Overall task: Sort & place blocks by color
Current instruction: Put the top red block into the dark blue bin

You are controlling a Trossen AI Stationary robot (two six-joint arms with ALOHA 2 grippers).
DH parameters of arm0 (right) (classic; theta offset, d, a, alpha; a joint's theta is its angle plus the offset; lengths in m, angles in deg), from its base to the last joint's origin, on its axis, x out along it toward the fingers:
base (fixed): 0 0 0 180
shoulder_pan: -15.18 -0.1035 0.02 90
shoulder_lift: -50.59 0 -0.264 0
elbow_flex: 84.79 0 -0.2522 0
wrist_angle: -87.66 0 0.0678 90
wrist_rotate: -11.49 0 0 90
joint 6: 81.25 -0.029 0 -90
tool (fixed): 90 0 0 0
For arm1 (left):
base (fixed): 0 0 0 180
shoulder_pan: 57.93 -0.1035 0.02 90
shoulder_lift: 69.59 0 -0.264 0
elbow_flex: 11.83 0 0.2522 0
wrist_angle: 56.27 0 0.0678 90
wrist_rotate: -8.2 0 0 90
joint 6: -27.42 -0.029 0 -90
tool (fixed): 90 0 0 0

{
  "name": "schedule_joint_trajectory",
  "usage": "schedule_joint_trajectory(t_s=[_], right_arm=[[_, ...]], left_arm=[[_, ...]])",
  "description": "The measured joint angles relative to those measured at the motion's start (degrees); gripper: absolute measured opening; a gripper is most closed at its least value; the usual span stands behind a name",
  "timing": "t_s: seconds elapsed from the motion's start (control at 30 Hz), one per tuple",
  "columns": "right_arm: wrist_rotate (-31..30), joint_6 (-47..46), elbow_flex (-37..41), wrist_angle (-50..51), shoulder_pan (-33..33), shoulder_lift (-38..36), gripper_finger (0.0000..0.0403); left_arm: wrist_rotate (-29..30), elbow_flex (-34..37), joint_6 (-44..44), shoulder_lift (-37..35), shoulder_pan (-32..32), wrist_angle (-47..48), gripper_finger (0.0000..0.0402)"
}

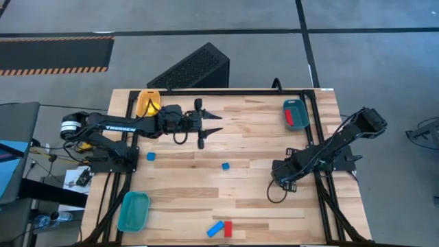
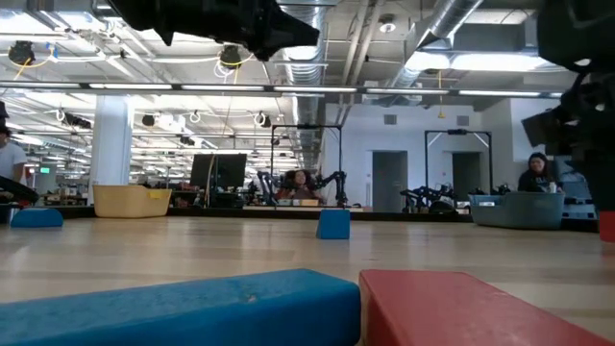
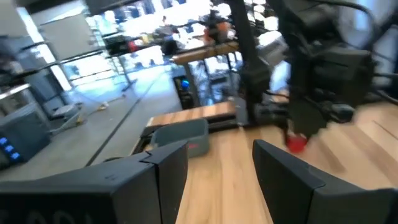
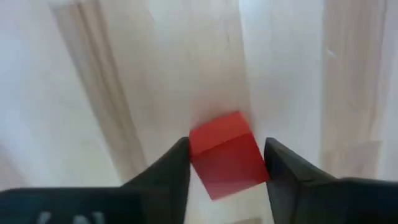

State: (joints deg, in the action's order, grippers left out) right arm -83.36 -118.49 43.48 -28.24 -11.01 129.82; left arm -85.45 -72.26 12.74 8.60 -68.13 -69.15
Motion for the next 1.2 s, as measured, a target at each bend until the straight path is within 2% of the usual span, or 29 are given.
schedule_joint_trajectory(t_s=[0.1,0.23,0.3,0.43,0.53,0.6,0.73,0.8,0.87,0.97,1.1,1.2], right_arm=[[0.14,-0.07,-0.05,0.05,0.8,-0.68,0.0122],[-1.05,-2.06,-0.05,-2.47,2.41,-1.34,0.0118],[-5.25,-3.53,-0.07,-4.73,3.0,-1.38,0.0119],[-15.71,-2.23,-0.07,-10.77,3.52,-1.36,0.0125],[-21.33,0.33,-0.07,-15.86,4.57,-1.36,0.0122],[-23.3,0.73,-0.1,-19.39,5.83,-1.36,0.0122],[-23.9,-2.13,-0.96,-21.98,8.35,-1.36,0.0129],[-24.64,-2.1,-1.87,-21.58,9.18,-1.36,0.013],[-25.92,-0.61,-3.62,-19.15,10.43,-1.36,0.0129],[-27.75,1.57,-8.19,-10.74,14.35,-1.36,0.0127],[-33.39,1.63,-13.64,-0.23,22.31,-1.36,0.0129],[-36.66,0.99,-15.4,2.15,29.69,-1.37,0.0132]], left_arm=[[2.55,-0.07,0.8,3.82,-0.07,-3.66,0.0174],[4.42,-0.08,-1.09,10.49,-0.07,-10.68,0.0174],[4.04,-0.68,2.32,14.02,-0.21,-15.81,0.0174],[-7.33,-7.44,17.13,18.68,-2.32,-16.75,0.0174],[-13.99,-11.97,22.52,21.52,-3.66,-14.35,0.0174],[-14.97,-13.74,24.89,23.54,-4.21,-12.63,0.0175],[-12.59,-15.89,30.33,27.5,-5.95,-13.79,0.019],[-12.82,-17.1,32.21,29.62,-7.14,-13.87,0.0206],[-15.46,-18.1,33.6,30.9,-8.48,-13.72,0.0226],[-19.87,-19.28,34.55,31.35,-10.41,-14.19,0.0254],[-25.49,-19.76,36.99,30.61,-12.77,-13.68,0.0275],[-27.58,-20.09,40.61,27.34,-15.33,-14.16,0.0276]])
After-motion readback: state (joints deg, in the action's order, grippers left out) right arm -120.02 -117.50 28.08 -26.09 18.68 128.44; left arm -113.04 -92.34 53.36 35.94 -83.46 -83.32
